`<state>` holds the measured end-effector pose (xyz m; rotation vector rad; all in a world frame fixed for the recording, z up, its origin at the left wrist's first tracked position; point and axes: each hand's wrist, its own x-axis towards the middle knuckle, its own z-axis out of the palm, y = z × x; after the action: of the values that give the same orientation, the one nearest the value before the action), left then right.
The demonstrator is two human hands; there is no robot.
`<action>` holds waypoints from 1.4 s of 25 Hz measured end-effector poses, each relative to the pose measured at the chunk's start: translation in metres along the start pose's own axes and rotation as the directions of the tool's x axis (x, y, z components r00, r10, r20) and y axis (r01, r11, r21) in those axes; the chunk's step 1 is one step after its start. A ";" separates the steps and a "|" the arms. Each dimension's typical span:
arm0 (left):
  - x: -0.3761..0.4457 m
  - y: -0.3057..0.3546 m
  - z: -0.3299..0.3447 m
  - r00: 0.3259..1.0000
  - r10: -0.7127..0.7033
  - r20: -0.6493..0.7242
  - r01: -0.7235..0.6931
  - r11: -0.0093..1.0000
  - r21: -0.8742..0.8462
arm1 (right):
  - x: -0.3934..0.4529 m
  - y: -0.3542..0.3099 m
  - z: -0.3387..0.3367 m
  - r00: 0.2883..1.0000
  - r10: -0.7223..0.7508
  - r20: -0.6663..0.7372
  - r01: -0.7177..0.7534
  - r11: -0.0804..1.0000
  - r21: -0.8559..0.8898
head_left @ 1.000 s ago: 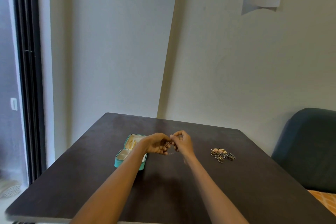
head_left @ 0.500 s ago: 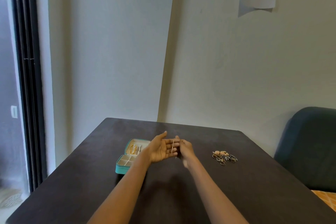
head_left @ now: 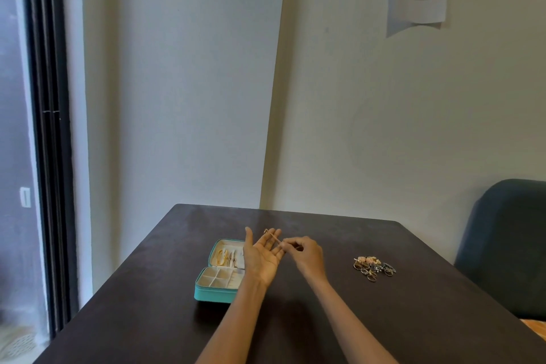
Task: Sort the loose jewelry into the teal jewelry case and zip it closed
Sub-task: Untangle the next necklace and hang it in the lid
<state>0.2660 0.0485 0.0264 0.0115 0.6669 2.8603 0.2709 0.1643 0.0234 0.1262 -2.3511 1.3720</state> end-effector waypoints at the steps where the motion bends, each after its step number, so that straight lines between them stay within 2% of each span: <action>1: -0.001 0.000 0.001 1.000 0.010 -0.004 -0.010 1.000 -0.018 | 0.001 0.000 0.000 1.000 -0.006 -0.001 0.006 1.000 -0.023; 6: -0.004 -0.003 0.002 1.000 -0.002 0.017 0.002 0.999 -0.035 | 0.002 -0.005 -0.004 0.998 -0.046 0.037 0.055 0.947 -0.317; 9: -0.005 -0.006 0.002 1.000 -0.007 0.026 0.009 0.997 -0.078 | 0.004 -0.008 -0.005 0.998 -0.001 0.059 0.025 0.915 -0.402; 11: -0.004 -0.005 0.001 1.000 -0.016 0.009 0.017 0.995 -0.101 | 0.007 -0.011 -0.003 0.998 0.041 0.038 -0.027 0.949 -0.315; 14: 0.002 -0.001 0.002 0.995 -0.083 -0.057 0.080 0.995 -0.051 | 0.013 -0.019 0.000 0.986 0.165 0.024 -0.165 0.986 -0.007; 15: 0.003 0.003 0.005 0.992 -0.097 -0.080 0.097 0.995 -0.010 | 0.015 -0.021 0.001 0.981 0.187 0.049 -0.189 0.981 0.039; 18: 0.003 0.017 0.012 0.983 -0.101 -0.151 0.116 0.989 0.093 | 0.023 -0.033 -0.001 0.981 0.160 0.107 -0.163 0.987 0.019; 20: 0.003 0.028 0.015 0.974 -0.072 -0.214 0.122 0.965 0.231 | 0.031 -0.042 -0.004 0.984 0.123 0.129 -0.119 0.992 -0.032; 22: 0.006 0.037 0.015 0.966 0.066 -0.249 0.069 0.863 0.500 | 0.039 -0.049 -0.007 0.980 0.103 0.172 -0.088 0.992 -0.093; 23: 0.008 0.042 0.016 0.963 0.169 -0.208 0.009 0.755 0.655 | 0.043 -0.052 -0.009 0.975 0.103 0.197 -0.081 0.990 -0.118; 25: 0.010 0.050 0.020 0.960 0.281 -0.002 -0.120 0.417 0.901 | 0.048 -0.060 -0.012 0.959 0.123 0.255 -0.084 0.984 -0.159; 26: 0.012 0.054 0.023 0.959 0.263 0.103 -0.176 0.268 0.947 | 0.050 -0.064 -0.014 0.948 0.135 0.287 -0.089 0.981 -0.171; 27: 0.013 0.057 0.026 0.960 0.216 0.180 -0.220 0.176 0.960 | 0.052 -0.068 -0.015 0.938 0.145 0.316 -0.093 0.980 -0.175; 28: 0.014 0.059 0.028 0.959 0.169 0.226 -0.250 0.138 0.958 | 0.053 -0.072 -0.016 0.929 0.152 0.336 -0.096 0.980 -0.176; 30: 0.015 0.061 0.029 0.955 0.151 0.256 -0.275 0.123 0.953 | 0.055 -0.080 -0.018 0.923 0.160 0.349 -0.095 0.976 -0.195; 35: 0.016 0.060 0.022 0.917 0.317 0.241 -0.288 0.112 0.951 | 0.060 -0.090 -0.025 0.918 0.170 0.358 -0.094 0.971 -0.220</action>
<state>0.2397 0.0086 0.0719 0.3509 2.6805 2.0504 0.2490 0.1471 0.1311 0.1878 -2.8507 1.2505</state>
